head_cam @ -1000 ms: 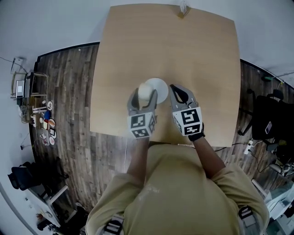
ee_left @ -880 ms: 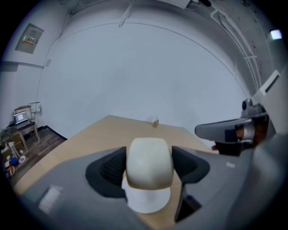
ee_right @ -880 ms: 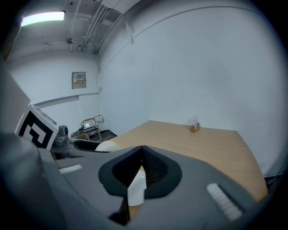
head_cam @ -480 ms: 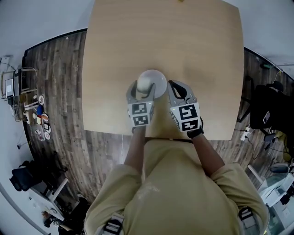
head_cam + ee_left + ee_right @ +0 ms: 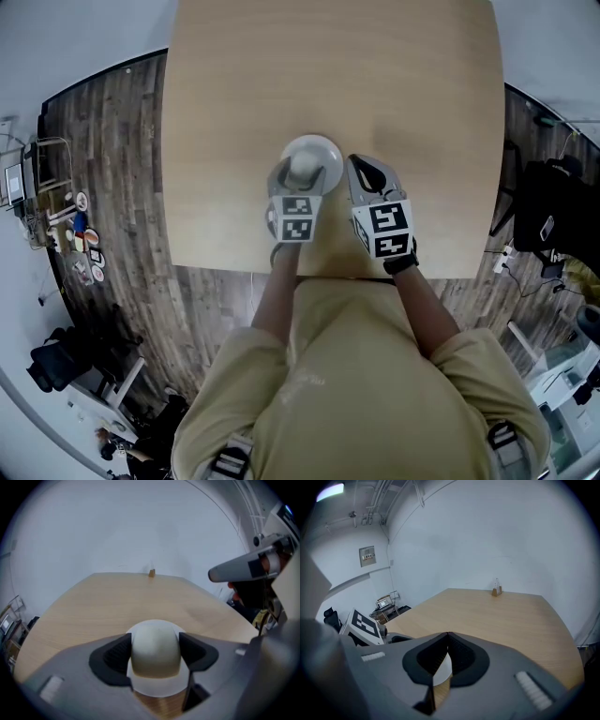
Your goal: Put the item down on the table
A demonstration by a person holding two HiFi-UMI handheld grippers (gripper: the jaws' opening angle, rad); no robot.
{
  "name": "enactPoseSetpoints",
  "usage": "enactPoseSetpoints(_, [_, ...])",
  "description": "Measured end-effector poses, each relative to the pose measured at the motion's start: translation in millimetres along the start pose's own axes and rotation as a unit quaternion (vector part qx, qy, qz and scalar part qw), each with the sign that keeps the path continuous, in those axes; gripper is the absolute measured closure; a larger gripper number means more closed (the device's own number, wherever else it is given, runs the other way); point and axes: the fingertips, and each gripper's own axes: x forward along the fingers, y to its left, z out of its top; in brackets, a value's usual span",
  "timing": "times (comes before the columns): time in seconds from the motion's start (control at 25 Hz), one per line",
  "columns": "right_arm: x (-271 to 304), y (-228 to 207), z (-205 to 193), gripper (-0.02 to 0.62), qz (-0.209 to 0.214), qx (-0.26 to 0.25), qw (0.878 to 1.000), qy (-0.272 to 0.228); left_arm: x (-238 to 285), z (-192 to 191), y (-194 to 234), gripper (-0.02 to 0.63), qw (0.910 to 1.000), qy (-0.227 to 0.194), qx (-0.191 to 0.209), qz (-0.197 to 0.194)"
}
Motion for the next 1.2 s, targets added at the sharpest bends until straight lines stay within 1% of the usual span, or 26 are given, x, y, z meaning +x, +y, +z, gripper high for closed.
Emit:
enactPoseSetpoints(0.2, [4, 0, -1, 0.589, -0.004, 0.006, 1.0, 0.006, 17, -16, 0, 0.29, 0.9995, 0.032, 0.005, -0.003])
enactPoseSetpoints(0.36, [2, 0, -3, 0.589, -0.005, 0.006, 1.0, 0.008, 23, -14, 1, 0.29, 0.9991, 0.037, 0.021, 0.001])
enactPoseSetpoints(0.56, [-5, -7, -7, 0.589, -0.01, 0.008, 1.0, 0.008, 25, -16, -2, 0.288, 0.9987, 0.043, 0.028, 0.005])
enactPoseSetpoints(0.64, [-8, -8, -7, 0.589, -0.012, 0.01, 1.0, 0.005, 22, -12, -2, 0.293, 0.999, 0.033, 0.03, 0.009])
enactPoseSetpoints(0.72, [-14, -9, -6, 0.589, -0.013, 0.011, 1.0, 0.001, 16, -7, -3, 0.275, 0.9993, 0.022, 0.028, 0.012])
enactPoseSetpoints(0.88, [-31, -7, -3, 0.589, -0.011, 0.011, 1.0, -0.013, -2, 5, -9, 0.275, 0.9996, -0.004, 0.019, 0.023])
enactPoseSetpoints(1.08, [-61, -6, 4, 0.589, -0.007, 0.006, 0.999, -0.04, -44, 33, -21, 0.309, 0.9972, -0.06, 0.0, 0.046])
enactPoseSetpoints(1.2, [-86, -4, 9, 0.589, -0.006, 0.002, 0.998, -0.062, -75, 47, -33, 0.35, 0.9938, -0.094, -0.007, 0.058])
